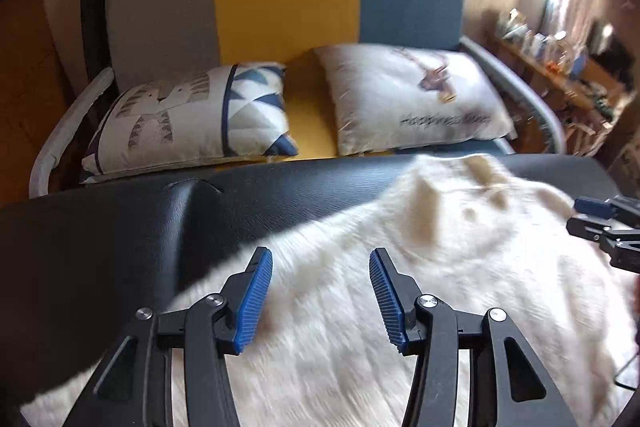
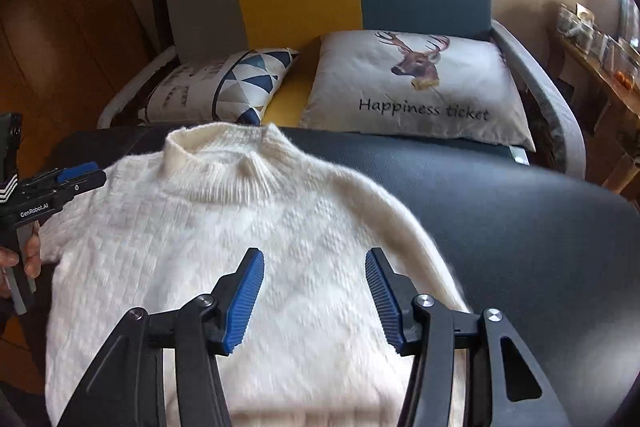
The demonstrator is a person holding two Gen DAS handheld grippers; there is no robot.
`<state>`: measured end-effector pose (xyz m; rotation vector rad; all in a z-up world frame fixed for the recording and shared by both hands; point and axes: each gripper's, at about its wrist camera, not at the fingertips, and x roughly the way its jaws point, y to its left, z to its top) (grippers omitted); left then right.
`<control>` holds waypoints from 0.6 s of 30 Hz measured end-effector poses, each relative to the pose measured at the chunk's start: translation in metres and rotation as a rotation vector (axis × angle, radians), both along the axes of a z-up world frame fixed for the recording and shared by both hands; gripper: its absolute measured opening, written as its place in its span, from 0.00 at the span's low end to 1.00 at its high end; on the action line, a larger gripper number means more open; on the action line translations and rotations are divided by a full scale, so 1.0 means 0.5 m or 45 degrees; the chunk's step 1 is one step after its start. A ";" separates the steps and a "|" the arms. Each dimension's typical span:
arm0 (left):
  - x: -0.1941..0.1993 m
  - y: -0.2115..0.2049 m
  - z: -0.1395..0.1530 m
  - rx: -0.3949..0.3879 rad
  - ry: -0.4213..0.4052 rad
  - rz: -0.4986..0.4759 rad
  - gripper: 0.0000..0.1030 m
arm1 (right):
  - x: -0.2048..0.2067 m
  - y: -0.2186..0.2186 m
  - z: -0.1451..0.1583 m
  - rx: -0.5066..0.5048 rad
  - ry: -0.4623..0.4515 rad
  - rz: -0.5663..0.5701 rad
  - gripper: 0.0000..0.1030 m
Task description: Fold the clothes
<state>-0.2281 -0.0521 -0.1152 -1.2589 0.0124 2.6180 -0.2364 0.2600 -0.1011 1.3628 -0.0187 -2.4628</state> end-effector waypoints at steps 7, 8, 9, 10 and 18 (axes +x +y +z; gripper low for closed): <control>0.243 0.034 0.015 0.121 -0.031 -0.198 0.50 | 0.251 0.129 -0.039 0.031 -0.181 -0.079 0.52; 0.273 0.040 0.010 0.136 -0.049 -0.219 0.51 | 0.278 0.139 -0.049 0.055 -0.200 -0.089 0.52; 0.302 0.046 0.004 0.153 -0.068 -0.238 0.51 | 0.298 0.148 -0.058 0.073 -0.214 -0.105 0.52; 0.327 0.055 -0.003 0.159 -0.086 -0.256 0.50 | 0.312 0.157 -0.068 0.085 -0.224 -0.125 0.52; 0.465 0.112 -0.076 0.072 -0.209 -0.339 0.50 | 0.323 0.220 -0.107 0.271 -0.188 -0.281 0.50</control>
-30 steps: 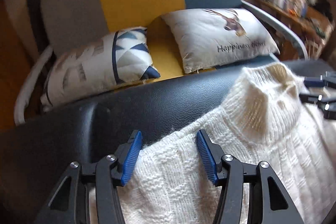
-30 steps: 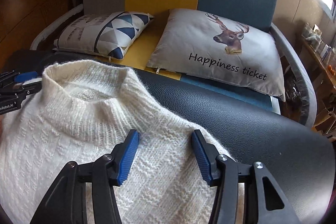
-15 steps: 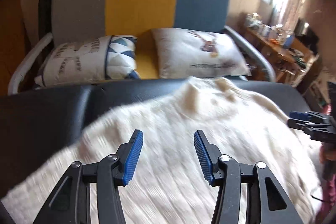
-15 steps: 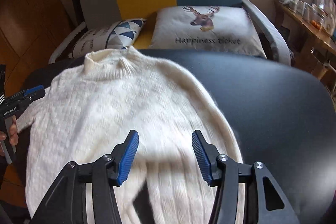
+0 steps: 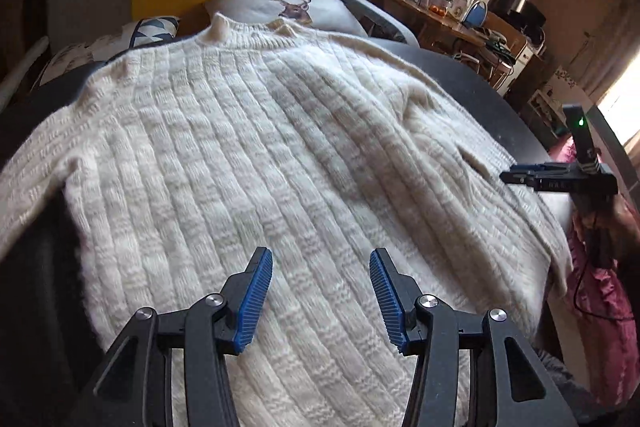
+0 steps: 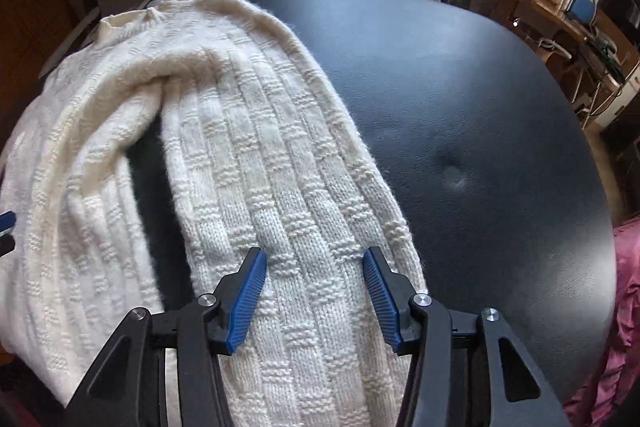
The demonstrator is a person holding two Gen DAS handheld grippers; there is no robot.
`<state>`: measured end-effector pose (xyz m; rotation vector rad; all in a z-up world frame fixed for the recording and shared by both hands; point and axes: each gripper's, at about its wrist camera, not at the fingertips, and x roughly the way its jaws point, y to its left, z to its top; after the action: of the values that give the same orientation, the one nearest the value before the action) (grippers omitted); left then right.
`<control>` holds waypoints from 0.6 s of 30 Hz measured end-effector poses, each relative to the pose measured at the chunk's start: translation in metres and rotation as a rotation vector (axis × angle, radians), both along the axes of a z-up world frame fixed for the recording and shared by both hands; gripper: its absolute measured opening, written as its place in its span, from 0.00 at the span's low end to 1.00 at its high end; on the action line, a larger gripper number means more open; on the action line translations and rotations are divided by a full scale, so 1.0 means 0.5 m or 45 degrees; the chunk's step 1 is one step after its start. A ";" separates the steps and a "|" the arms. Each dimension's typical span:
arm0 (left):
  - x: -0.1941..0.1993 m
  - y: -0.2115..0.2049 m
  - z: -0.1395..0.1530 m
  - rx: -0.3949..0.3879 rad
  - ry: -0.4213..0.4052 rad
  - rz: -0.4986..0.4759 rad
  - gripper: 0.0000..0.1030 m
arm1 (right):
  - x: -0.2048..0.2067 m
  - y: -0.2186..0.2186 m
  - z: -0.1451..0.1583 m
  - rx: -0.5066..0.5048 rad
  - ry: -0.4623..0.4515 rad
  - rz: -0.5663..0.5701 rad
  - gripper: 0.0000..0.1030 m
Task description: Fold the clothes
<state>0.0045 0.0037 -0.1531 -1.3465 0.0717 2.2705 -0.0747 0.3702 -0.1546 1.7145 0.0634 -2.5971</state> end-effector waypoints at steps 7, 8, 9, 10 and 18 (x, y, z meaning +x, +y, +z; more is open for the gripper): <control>0.025 -0.011 0.005 -0.019 0.034 0.017 0.50 | -0.004 0.026 0.035 -0.115 0.055 -0.058 0.50; 0.028 -0.022 0.016 0.008 0.039 0.040 0.50 | 0.008 0.020 0.051 -0.229 0.095 -0.021 0.51; 0.031 -0.034 0.027 0.035 0.045 0.065 0.50 | 0.020 0.010 0.064 -0.342 0.115 0.026 0.51; 0.033 -0.052 0.036 0.064 0.047 0.107 0.50 | 0.031 -0.008 0.073 -0.408 0.121 0.079 0.51; 0.070 -0.204 0.035 0.227 -0.035 0.424 0.51 | 0.054 -0.179 0.047 -0.284 0.069 0.351 0.51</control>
<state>0.0395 -0.0981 -0.1355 -1.3766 -0.3825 2.4558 -0.0478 0.2808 -0.1309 1.4484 0.0100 -2.3506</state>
